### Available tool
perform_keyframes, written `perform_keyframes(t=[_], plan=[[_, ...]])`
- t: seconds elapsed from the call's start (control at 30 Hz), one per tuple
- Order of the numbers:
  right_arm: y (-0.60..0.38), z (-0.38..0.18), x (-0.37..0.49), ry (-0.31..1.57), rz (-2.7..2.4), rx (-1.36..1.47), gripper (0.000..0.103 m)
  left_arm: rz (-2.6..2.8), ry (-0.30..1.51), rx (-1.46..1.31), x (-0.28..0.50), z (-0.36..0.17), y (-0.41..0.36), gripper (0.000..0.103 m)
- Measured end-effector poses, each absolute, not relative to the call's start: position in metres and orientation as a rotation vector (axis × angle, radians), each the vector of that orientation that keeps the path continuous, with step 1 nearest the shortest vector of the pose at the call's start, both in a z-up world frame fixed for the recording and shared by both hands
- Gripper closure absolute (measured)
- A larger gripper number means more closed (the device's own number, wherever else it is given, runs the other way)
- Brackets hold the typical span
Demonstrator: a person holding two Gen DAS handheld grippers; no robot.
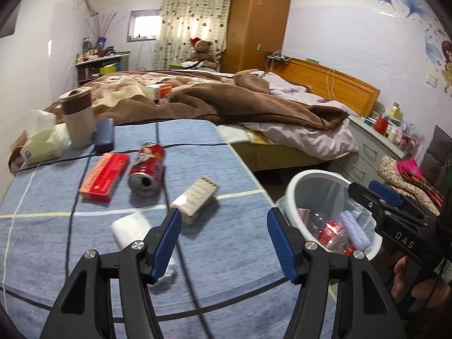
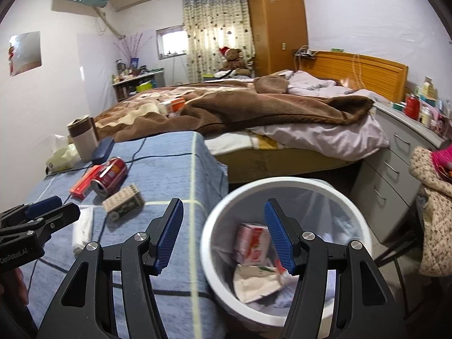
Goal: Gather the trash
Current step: 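Move the left tool to the white towel while the right tool moves to the green-white medicine box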
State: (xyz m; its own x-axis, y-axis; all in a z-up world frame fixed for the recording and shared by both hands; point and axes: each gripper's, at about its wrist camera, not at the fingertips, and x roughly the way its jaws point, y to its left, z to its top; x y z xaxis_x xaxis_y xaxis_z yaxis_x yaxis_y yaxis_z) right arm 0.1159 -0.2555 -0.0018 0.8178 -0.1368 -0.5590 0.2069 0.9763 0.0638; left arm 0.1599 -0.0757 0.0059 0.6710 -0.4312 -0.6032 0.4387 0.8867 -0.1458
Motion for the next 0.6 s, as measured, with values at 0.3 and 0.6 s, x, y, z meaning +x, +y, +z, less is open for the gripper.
perform_keyframes(t=[0.3,0.6], plan=[[-0.232,-0.009,0.146,0.617,-0.097,0.106,0.042,-0.413,0.696,0.010,0.168,-0.001,-0.044,0.035],[-0.207,-0.019,0.175,0.664,-0.017,0.097,0.042,-0.352,0.780,-0.019,0.182,-0.028,-0.021,0.031]])
